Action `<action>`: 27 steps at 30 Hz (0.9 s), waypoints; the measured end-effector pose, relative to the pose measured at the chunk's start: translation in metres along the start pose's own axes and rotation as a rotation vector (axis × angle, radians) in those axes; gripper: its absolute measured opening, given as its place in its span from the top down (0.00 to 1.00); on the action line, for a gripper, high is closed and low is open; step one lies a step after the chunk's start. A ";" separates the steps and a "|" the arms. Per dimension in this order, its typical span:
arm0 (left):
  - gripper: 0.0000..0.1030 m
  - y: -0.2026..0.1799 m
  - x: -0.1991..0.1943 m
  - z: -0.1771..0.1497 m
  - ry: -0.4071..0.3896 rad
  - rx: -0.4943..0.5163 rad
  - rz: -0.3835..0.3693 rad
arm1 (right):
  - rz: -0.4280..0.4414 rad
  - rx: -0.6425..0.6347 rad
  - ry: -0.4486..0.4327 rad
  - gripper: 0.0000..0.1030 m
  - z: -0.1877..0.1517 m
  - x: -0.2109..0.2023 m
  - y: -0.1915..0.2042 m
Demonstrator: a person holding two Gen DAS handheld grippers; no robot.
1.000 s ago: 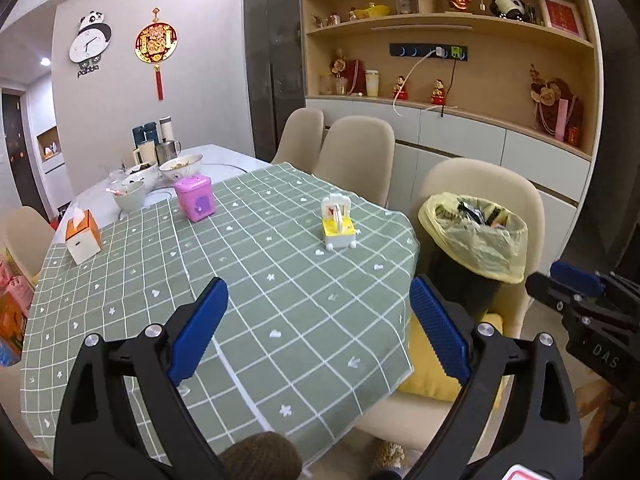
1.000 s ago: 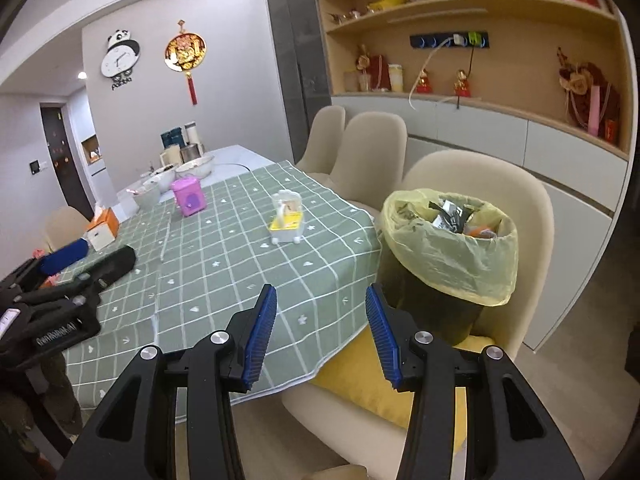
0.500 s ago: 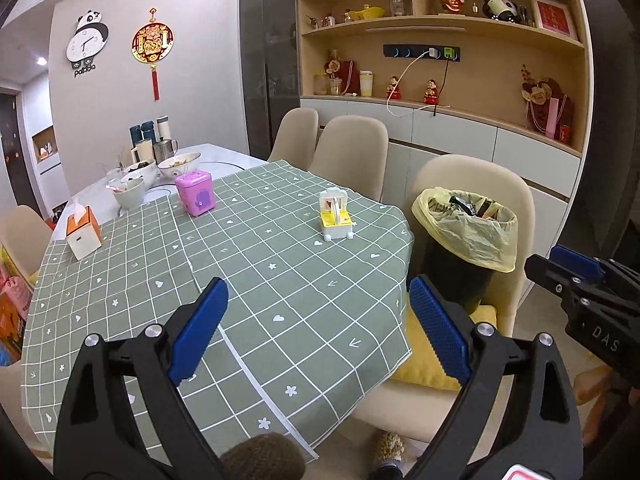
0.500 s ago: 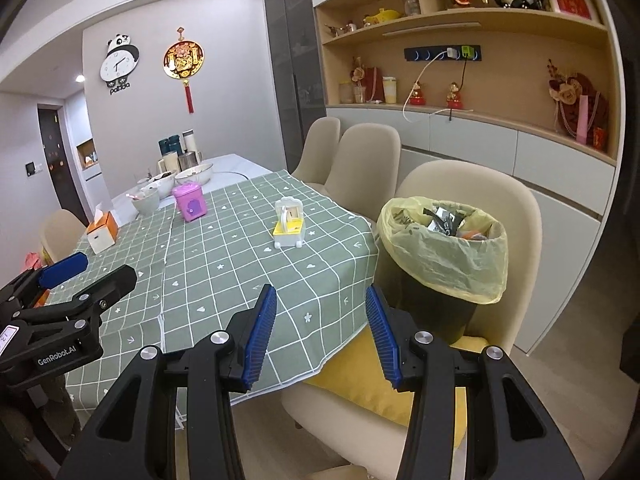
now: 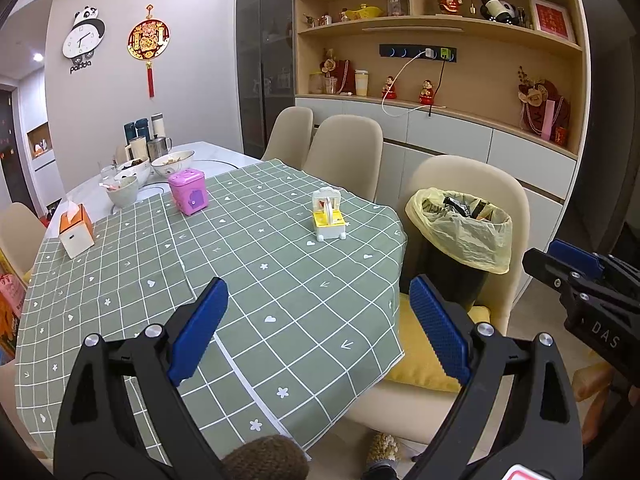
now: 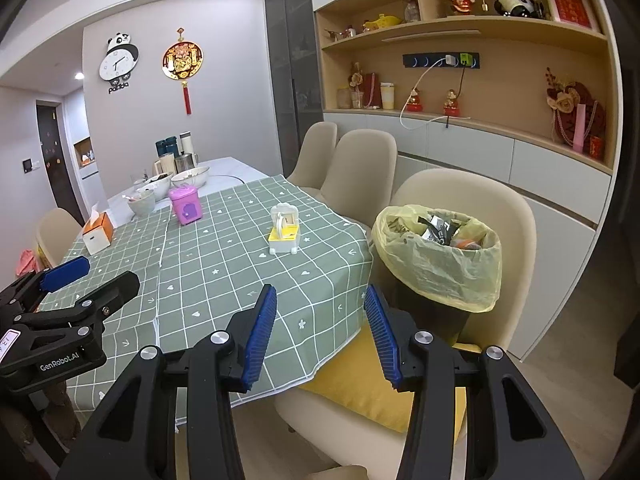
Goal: Collect trash
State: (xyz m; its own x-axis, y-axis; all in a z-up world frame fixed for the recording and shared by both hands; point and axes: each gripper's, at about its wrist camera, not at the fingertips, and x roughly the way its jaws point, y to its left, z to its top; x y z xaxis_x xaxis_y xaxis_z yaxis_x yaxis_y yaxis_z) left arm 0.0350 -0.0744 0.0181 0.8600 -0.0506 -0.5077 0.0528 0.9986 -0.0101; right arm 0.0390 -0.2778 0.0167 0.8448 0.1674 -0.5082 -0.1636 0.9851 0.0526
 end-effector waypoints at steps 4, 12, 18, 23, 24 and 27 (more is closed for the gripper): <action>0.15 -0.001 0.000 0.000 0.001 -0.001 0.000 | -0.004 -0.004 -0.002 0.57 0.000 0.001 0.000; 0.15 0.001 0.001 0.000 -0.006 -0.001 0.000 | -0.002 -0.003 -0.001 0.57 0.000 0.003 -0.001; 0.15 0.001 0.001 0.000 -0.006 -0.001 -0.001 | -0.001 -0.009 0.004 0.57 0.000 0.004 0.000; 0.15 0.000 0.001 0.000 -0.006 -0.002 -0.001 | 0.000 -0.007 0.004 0.57 0.000 0.005 0.000; 0.15 0.000 0.001 0.000 -0.006 -0.001 -0.001 | -0.002 -0.007 0.005 0.57 0.000 0.005 0.000; 0.15 0.001 0.002 0.000 -0.005 0.000 -0.004 | -0.002 -0.004 0.007 0.57 -0.001 0.005 0.000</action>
State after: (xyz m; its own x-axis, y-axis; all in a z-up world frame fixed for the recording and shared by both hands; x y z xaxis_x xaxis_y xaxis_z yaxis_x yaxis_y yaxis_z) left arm 0.0365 -0.0731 0.0170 0.8622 -0.0545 -0.5036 0.0560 0.9984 -0.0122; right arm 0.0429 -0.2766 0.0134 0.8414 0.1648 -0.5147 -0.1639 0.9853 0.0476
